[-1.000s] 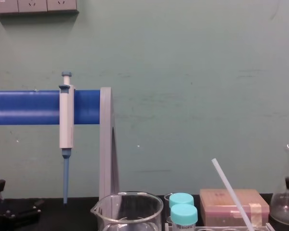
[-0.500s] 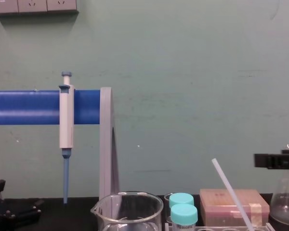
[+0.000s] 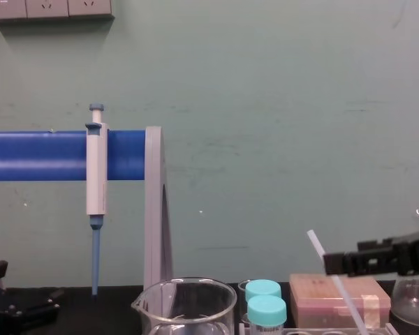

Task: Pick up the stirring rod with one hand, then place it down.

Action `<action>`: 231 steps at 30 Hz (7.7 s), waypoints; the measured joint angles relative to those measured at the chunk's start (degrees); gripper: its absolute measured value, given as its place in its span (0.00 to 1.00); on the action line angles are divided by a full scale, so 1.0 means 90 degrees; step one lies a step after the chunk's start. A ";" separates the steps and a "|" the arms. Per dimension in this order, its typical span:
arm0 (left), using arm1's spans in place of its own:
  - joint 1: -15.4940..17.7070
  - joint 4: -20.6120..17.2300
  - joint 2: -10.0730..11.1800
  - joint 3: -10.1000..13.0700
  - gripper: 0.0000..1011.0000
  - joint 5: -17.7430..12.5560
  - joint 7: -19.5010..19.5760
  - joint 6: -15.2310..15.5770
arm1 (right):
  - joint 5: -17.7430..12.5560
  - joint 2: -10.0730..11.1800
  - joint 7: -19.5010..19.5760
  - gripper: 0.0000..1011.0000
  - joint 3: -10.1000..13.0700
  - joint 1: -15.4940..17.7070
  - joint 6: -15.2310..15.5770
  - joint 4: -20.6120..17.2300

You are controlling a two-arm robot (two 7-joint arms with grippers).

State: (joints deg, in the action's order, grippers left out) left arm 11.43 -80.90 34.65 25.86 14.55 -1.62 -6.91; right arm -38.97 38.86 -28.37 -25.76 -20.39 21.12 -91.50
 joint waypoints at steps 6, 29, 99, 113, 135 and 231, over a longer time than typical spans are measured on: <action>0.0000 0.0000 0.0000 0.0000 0.99 0.0000 0.0000 0.0000 | 0.0061 -0.0105 0.0119 0.99 -0.0282 -0.0274 0.0284 0.0166; 0.0000 0.0000 0.0000 0.0000 0.99 0.0000 0.0000 0.0000 | 0.0434 -0.0265 0.0324 0.98 -0.0588 -0.0539 0.0344 0.0381; 0.0000 0.0000 0.0000 0.0000 0.99 0.0000 0.0000 0.0000 | -0.0425 -0.0364 -0.0774 0.06 0.0998 0.1008 -0.2923 0.0038; 0.0000 0.0000 0.0000 0.0000 0.99 0.0000 0.0000 0.0000 | -0.0855 -0.0250 -0.1006 0.06 0.1269 0.0463 -0.2919 -0.0277; 0.0000 0.0000 0.0000 0.0000 0.99 0.0000 0.0000 0.0000 | -0.0759 -0.0215 -0.0904 0.06 0.1127 0.0353 -0.2903 -0.0249; 0.0000 0.0000 0.0000 0.0000 0.99 0.0000 0.0000 0.0000 | -0.0562 -0.0086 -0.1248 0.06 0.0884 0.0880 -0.3077 0.0198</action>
State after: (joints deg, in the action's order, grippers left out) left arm 11.43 -80.90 34.65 25.86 14.55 -1.62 -6.91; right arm -44.03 38.08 -39.60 -17.80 -12.47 -6.57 -89.72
